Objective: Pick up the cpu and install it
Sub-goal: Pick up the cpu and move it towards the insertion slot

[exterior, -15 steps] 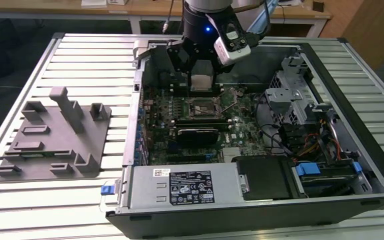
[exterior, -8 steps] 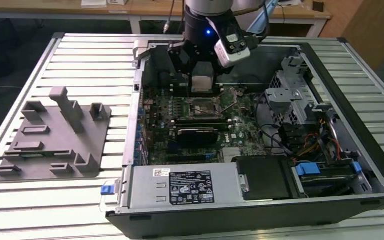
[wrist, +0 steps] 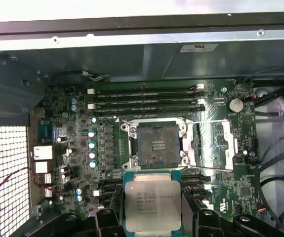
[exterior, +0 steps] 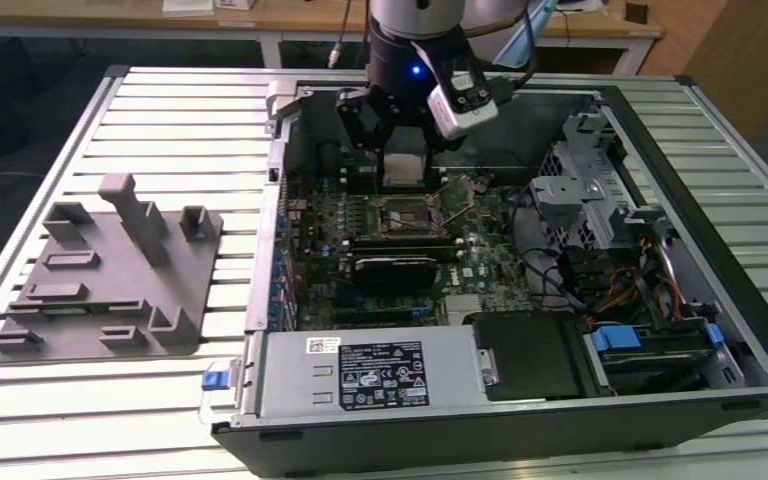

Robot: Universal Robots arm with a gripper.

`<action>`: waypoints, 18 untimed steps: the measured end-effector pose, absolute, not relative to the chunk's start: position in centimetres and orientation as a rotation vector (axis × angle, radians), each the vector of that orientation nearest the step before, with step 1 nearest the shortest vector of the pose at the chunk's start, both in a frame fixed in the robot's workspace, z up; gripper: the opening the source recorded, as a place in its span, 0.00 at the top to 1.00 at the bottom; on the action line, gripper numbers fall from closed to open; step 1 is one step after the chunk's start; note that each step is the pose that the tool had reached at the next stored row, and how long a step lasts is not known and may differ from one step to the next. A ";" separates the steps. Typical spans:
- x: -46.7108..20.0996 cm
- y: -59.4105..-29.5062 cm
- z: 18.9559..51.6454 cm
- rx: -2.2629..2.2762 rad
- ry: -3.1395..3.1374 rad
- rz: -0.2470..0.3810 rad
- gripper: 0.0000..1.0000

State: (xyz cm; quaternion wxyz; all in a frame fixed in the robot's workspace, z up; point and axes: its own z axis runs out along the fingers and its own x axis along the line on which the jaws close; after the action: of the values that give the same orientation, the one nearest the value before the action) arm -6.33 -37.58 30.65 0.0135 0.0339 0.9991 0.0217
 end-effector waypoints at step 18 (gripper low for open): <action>-5.4 -35.5 29.1 0.097 3.111 0.069 0.45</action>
State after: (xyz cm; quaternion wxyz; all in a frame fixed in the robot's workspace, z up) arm -5.39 -35.54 29.15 0.0140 0.0311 0.9992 0.0221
